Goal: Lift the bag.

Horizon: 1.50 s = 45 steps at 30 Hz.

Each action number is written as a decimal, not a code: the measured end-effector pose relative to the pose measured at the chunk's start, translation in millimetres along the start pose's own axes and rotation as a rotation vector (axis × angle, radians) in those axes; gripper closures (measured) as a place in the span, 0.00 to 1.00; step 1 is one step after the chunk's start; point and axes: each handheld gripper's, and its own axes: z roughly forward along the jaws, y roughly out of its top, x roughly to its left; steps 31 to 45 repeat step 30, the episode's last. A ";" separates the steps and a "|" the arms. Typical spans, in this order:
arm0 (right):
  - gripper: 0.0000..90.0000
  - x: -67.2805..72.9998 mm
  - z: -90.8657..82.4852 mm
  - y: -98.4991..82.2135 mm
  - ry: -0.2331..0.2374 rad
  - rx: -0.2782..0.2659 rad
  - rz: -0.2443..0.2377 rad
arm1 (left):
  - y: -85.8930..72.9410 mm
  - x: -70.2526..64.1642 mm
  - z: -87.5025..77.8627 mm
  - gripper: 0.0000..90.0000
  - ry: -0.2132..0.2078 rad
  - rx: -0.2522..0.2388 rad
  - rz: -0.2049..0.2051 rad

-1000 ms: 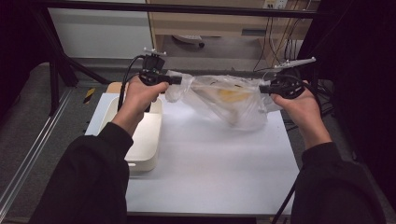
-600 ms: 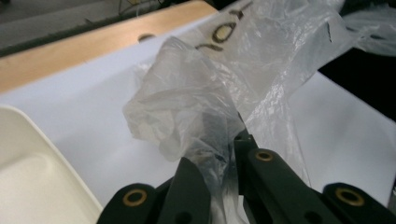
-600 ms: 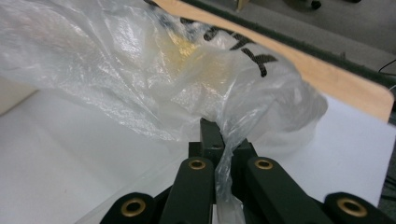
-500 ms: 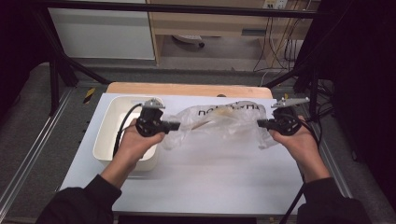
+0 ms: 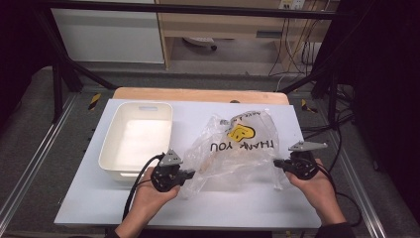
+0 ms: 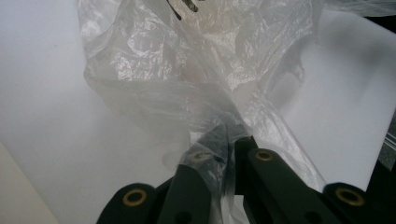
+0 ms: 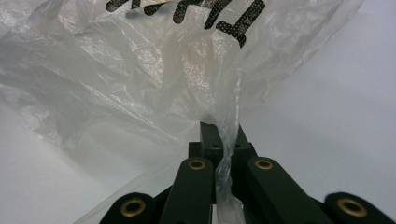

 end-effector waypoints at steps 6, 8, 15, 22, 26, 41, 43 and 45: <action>1.00 9.9 11.0 -20.6 0.000 -0.002 0.013 | -25.1 0.9 9.2 1.00 0.011 0.018 0.001; 1.00 13.0 16.3 -27.0 0.002 0.004 0.010 | -33.3 1.2 11.6 1.00 0.009 0.014 0.000; 0.71 16.3 20.7 -37.6 -0.003 -0.005 -0.001 | -44.3 -1.4 -6.3 0.48 0.100 -0.068 -0.001; 0.17 18.3 3.7 -33.0 -0.042 -0.166 0.006 | -50.8 -1.9 -40.2 0.24 0.090 -0.184 -0.047; 0.08 14.5 -10.5 -29.7 -0.068 -0.250 0.030 | -62.5 5.5 -60.6 0.21 0.106 -0.217 -0.067; 0.05 4.0 -22.5 -33.5 -0.120 -0.326 0.040 | -75.6 15.7 -80.5 0.19 0.142 -0.230 -0.065; 0.05 4.0 -22.5 -33.5 -0.120 -0.326 0.040 | -75.6 15.7 -80.5 0.19 0.142 -0.230 -0.065; 0.05 4.0 -22.5 -33.5 -0.120 -0.326 0.040 | -75.6 15.7 -80.5 0.19 0.142 -0.230 -0.065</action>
